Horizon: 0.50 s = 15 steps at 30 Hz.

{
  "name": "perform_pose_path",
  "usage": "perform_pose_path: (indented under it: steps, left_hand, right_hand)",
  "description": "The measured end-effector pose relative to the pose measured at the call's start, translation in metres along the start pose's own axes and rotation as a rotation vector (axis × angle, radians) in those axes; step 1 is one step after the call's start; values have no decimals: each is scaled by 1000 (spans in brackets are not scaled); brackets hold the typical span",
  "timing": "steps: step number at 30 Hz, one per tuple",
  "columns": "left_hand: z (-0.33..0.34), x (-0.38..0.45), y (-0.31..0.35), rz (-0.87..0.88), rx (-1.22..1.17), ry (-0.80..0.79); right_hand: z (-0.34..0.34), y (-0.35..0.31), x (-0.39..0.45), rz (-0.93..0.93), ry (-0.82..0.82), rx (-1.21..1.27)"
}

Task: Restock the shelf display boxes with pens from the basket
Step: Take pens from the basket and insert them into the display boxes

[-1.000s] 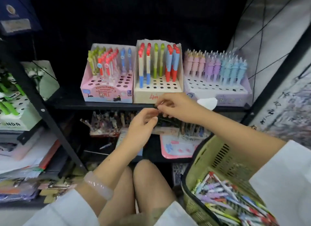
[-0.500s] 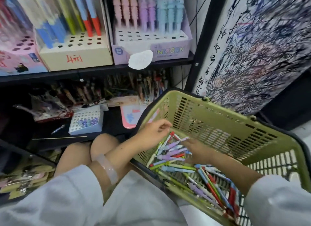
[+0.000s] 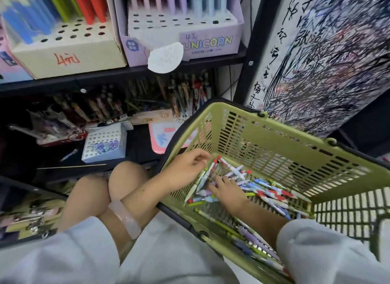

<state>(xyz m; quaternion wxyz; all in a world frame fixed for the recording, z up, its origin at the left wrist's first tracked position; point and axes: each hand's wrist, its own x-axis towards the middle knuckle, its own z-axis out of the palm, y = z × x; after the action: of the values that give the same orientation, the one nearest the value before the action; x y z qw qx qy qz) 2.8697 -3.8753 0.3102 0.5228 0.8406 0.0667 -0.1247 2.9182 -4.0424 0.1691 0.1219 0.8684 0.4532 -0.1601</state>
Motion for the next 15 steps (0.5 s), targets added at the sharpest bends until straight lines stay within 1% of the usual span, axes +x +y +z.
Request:
perform_pose_path:
  steps: [4, 10, 12, 14, 15]
  left_hand:
    - [0, -2, 1, -18, -39, -13]
    - [-3, -7, 6, -7, -24, 3]
    - [-6, -8, 7, -2, -43, 28]
    - [-9, -10, 7, -2, -62, 70]
    - [-10, -10, 7, -8, -79, 98]
  right_hand:
    - [4, -3, 4, 4, -5, -23]
    - [-5, -3, 6, -14, 12, -45]
    - [-11, 0, 2, 19, -13, 54]
    - [-26, 7, -4, 118, 5, 280]
    - [-36, 12, -8, 171, 41, 440]
